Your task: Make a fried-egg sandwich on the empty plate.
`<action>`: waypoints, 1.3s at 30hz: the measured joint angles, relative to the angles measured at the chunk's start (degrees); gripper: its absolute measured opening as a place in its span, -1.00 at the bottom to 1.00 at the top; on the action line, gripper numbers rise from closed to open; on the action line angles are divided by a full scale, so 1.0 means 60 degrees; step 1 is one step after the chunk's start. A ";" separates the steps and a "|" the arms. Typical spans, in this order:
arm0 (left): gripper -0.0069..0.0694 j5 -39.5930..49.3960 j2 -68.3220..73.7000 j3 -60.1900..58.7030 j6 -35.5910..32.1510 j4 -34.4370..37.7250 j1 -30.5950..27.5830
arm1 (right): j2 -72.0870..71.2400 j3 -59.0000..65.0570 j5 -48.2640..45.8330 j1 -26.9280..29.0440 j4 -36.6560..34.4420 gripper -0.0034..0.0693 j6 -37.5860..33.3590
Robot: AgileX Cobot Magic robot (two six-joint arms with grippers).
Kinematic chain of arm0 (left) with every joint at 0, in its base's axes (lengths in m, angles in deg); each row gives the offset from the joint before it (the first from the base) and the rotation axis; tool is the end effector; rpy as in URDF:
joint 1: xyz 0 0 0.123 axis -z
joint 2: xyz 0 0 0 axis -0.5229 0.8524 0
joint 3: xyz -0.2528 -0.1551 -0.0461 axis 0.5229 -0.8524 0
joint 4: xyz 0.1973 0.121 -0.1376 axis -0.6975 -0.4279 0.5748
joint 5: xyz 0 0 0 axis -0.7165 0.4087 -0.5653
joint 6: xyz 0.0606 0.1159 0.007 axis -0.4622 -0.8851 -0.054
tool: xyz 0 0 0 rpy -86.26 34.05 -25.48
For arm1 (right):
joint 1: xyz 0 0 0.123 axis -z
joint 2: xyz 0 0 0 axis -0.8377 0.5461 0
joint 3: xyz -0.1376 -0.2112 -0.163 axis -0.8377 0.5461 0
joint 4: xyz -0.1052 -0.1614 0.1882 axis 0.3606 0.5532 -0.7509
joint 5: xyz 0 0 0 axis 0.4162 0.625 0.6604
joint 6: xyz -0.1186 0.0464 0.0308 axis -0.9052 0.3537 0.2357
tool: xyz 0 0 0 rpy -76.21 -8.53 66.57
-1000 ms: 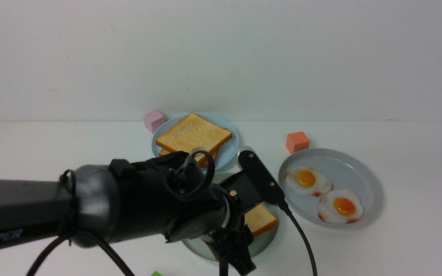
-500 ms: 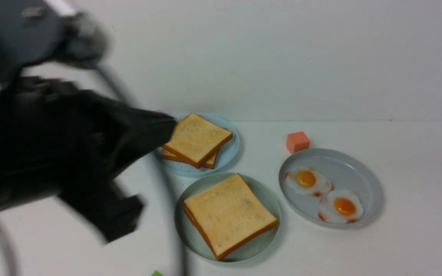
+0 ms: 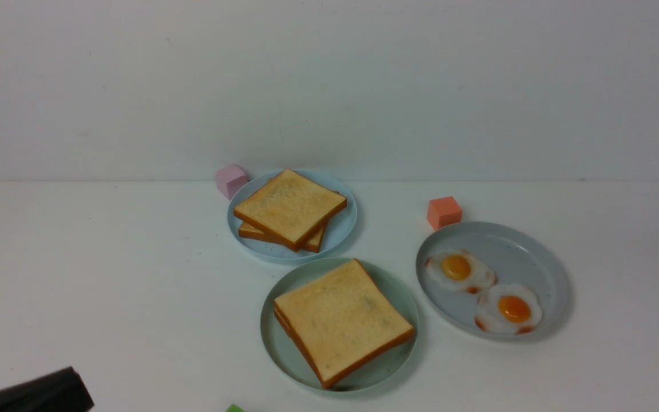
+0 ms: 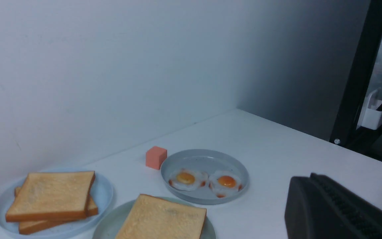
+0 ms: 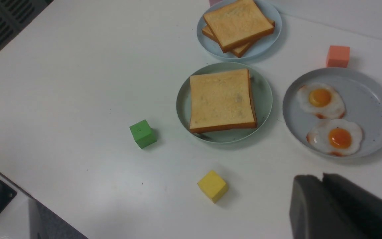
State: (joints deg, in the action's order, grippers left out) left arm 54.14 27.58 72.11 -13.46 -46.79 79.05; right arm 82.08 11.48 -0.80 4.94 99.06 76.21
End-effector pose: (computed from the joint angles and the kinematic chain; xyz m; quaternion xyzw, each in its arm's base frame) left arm 0.0735 -0.0792 0.2910 0.2478 0.6406 -0.3191 0.6530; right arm 0.0839 0.0737 0.4567 -0.2275 0.8548 0.2049 0.4190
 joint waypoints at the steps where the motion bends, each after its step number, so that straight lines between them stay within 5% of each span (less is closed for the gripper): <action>1: -0.85 0.0000 -0.0024 -0.0098 0.0022 0.0000 0.0000 | 0.0000 0.0000 0.0000 0.0000 0.0000 -0.70 0.0000; 16: -0.85 0.0325 -0.0025 -0.0996 0.0098 0.0007 0.0000 | 0.0000 0.0000 0.0000 0.0206 -0.0020 -0.65 0.0004; 20: -0.85 0.0336 -0.0025 -0.1026 0.0098 0.0007 0.0000 | -0.0211 0.0281 0.0065 0.1614 -0.0129 -0.73 -0.0256; 21: -0.85 0.0336 -0.0025 -0.1026 0.0098 0.0007 0.0000 | -0.0641 0.1142 0.0723 0.2898 -0.0518 -0.88 -0.0733; 23: -0.85 0.0336 -0.0025 -0.1026 0.0098 0.0007 0.0000 | -0.0944 0.1949 0.1588 0.3738 -0.0686 -0.92 -0.1147; 29: -0.85 0.0355 -0.0025 -0.1026 0.0098 0.0007 0.0000 | -0.3758 0.7788 0.7437 0.7680 -0.1487 -0.94 -0.2697; 34: -0.85 0.0355 -0.0025 -0.1026 0.0098 0.0007 0.0000 | -0.5570 1.1274 0.9414 0.8911 -0.1458 -0.94 -0.2825; 39: -0.84 0.0355 -0.0025 -0.1026 0.0098 0.0007 0.0000 | -0.6779 1.2657 0.9129 0.9009 -0.1581 -0.94 -0.2828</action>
State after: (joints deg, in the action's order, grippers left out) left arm 56.27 27.44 65.95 -12.87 -46.74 79.05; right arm 41.41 87.42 53.98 59.00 89.58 59.25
